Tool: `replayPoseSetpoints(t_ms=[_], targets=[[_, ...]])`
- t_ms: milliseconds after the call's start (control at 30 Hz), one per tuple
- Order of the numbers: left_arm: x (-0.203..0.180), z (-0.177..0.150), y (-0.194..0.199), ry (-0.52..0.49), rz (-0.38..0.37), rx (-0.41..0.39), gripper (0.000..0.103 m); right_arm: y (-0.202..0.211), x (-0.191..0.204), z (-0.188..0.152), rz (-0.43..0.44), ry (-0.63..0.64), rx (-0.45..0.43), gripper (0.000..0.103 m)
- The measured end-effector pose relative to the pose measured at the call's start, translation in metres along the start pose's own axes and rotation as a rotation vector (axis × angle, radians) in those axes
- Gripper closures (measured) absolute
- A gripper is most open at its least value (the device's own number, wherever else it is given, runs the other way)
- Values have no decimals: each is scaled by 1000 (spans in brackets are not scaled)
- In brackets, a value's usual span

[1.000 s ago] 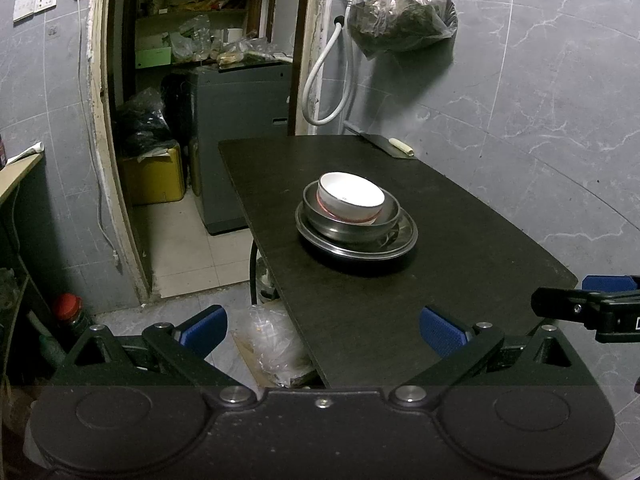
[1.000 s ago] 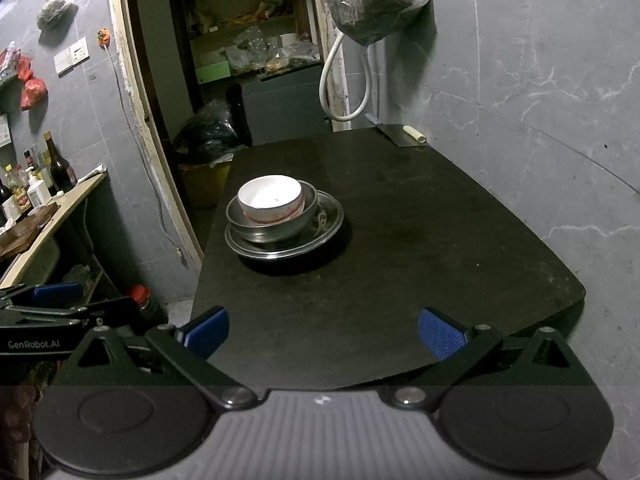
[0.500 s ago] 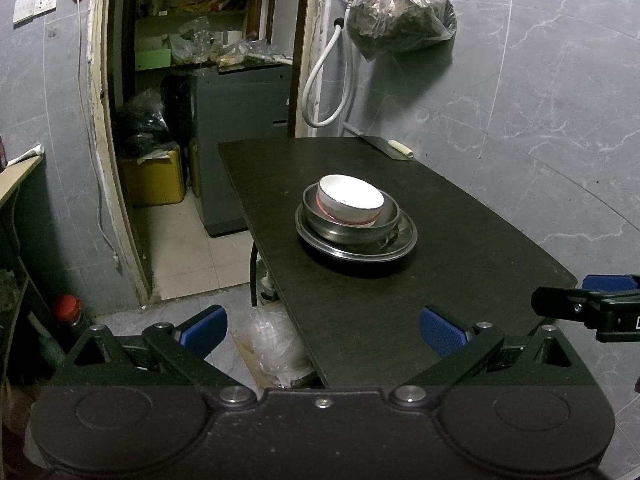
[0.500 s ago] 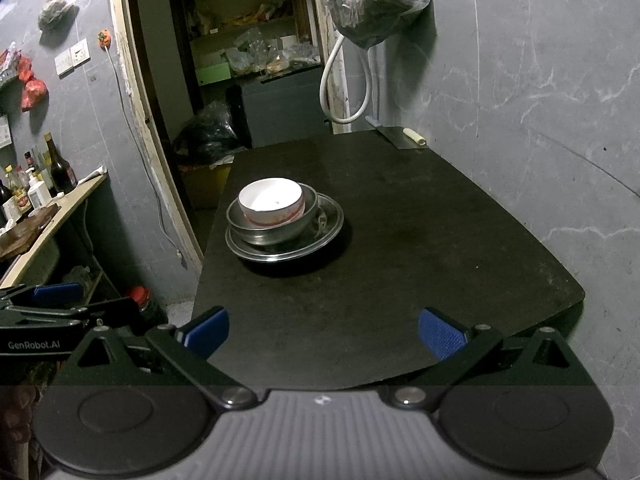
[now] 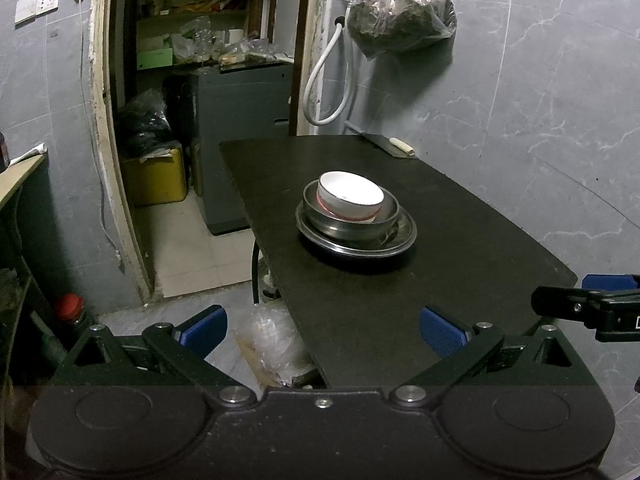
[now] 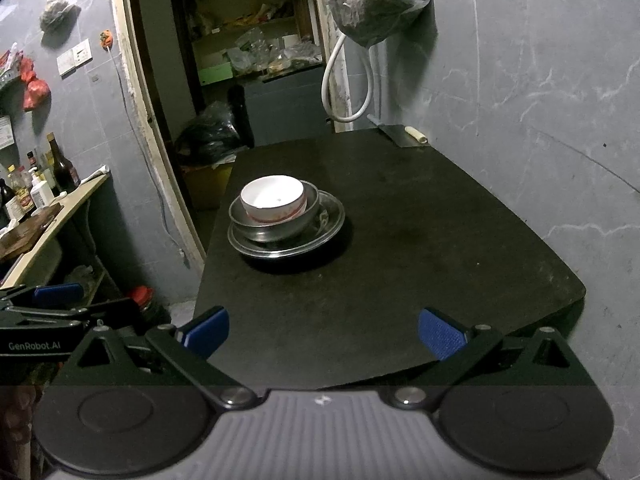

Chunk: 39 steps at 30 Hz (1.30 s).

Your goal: Organize plates and bowls

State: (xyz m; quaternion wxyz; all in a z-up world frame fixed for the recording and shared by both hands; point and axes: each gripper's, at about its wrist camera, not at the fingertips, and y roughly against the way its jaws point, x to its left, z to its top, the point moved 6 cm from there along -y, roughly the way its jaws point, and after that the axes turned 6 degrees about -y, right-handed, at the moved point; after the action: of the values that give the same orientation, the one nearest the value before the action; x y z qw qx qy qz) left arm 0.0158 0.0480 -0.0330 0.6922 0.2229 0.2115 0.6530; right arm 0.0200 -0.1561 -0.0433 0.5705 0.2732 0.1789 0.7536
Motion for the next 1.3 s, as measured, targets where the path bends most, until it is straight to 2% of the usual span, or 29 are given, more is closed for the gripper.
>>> replayPoseSetpoints(t_ms=[933, 1300], targets=[[-4, 0, -3, -21, -26, 12, 1, 1, -4, -2, -16, -19, -5, 0], [-10, 3, -5, 12, -107, 18, 1, -1, -6, -3, -16, -23, 1, 0]])
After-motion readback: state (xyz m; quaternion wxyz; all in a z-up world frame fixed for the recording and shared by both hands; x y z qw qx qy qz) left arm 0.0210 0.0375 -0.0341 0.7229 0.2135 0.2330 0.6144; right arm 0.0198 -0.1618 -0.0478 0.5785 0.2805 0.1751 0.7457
